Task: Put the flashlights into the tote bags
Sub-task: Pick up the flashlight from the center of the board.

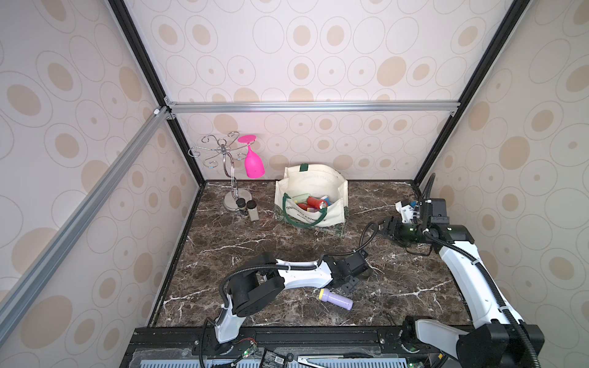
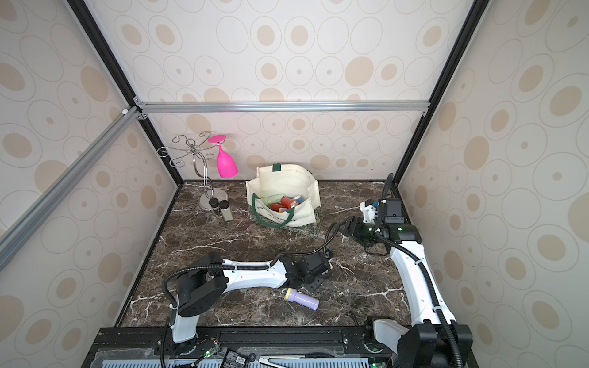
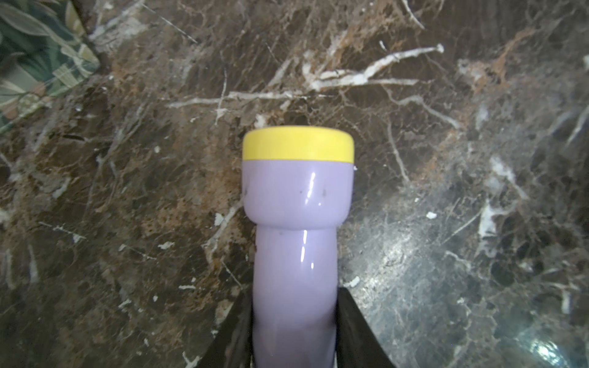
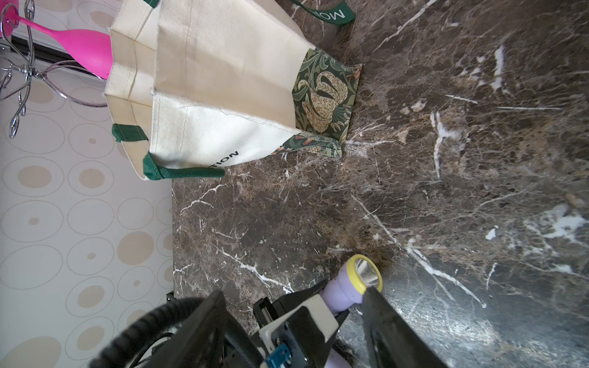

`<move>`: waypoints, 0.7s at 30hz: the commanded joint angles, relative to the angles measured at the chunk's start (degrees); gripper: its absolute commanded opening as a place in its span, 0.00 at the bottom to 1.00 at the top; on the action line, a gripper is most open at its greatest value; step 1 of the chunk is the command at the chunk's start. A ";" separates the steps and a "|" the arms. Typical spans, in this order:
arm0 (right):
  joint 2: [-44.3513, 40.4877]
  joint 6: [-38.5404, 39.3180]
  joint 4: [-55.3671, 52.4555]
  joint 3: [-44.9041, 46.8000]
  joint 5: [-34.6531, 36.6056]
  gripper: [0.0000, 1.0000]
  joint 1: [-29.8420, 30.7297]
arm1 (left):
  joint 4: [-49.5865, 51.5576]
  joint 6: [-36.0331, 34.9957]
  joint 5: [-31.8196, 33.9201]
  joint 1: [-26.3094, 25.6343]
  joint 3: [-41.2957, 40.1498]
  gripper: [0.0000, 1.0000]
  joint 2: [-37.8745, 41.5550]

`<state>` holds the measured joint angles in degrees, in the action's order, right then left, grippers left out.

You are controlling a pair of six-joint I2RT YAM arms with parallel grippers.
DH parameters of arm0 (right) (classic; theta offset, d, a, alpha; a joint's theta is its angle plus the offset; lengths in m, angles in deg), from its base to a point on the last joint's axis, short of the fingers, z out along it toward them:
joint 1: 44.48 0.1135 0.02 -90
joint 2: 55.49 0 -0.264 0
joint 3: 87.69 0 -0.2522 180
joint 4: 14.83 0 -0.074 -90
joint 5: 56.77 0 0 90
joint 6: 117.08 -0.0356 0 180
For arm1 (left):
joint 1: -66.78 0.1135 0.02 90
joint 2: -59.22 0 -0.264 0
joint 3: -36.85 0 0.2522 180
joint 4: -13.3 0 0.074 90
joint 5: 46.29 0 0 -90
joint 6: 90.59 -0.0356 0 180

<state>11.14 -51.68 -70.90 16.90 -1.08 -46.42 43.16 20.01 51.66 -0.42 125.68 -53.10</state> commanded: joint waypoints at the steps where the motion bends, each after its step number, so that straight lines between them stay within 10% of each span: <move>1: -0.38 0.73 -0.98 -0.35 -1.40 0.69 0.19 | -3.79 5.58 -0.08 0.58 -2.58 0.10 4.32; 21: -1.79 -2.29 9.35 4.05 -13.54 0.70 4.35 | -23.78 21.58 -3.09 1.45 -9.22 0.03 22.30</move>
<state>10.79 -52.35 -65.41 19.55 -10.32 -42.81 24.47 38.81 49.10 0.63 114.82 -32.27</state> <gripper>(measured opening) 0.691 0.369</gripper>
